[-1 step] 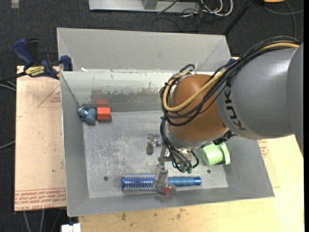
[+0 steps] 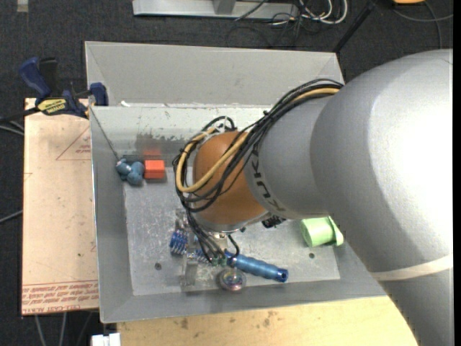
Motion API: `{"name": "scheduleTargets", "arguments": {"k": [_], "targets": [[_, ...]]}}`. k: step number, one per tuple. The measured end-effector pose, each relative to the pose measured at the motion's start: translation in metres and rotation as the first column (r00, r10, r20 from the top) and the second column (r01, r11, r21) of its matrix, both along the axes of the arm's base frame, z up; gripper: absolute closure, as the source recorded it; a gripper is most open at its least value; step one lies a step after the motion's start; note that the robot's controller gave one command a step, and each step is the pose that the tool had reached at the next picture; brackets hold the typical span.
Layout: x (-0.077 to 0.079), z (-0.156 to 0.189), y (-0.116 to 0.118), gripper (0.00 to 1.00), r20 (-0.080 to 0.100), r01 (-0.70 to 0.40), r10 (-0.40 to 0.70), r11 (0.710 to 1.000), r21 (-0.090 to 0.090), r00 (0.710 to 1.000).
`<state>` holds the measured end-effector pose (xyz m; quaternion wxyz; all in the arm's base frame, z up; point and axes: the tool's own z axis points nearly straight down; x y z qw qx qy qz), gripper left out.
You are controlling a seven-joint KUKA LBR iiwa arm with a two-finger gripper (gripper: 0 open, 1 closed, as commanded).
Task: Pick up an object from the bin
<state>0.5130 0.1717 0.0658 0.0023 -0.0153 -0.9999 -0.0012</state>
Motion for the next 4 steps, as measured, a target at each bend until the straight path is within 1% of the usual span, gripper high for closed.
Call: {"name": "scheduleTargets", "arguments": {"k": [1, 2, 3, 4], "targets": [[0.001, 0.003, -0.004, 1.00, 0.003, 0.007, -0.007, 1.000, -0.002, 1.000], [-0.008, 0.107, 0.034, 1.00, 0.012, -0.009, 0.009, 1.000, 0.003, 1.000], [0.013, 0.195, 0.023, 1.00, 0.015, -0.074, 0.074, 0.997, 0.000, 0.997], [0.075, 0.185, 0.005, 1.00, 0.009, -0.077, 0.077, 0.997, -0.003, 0.997]]}}
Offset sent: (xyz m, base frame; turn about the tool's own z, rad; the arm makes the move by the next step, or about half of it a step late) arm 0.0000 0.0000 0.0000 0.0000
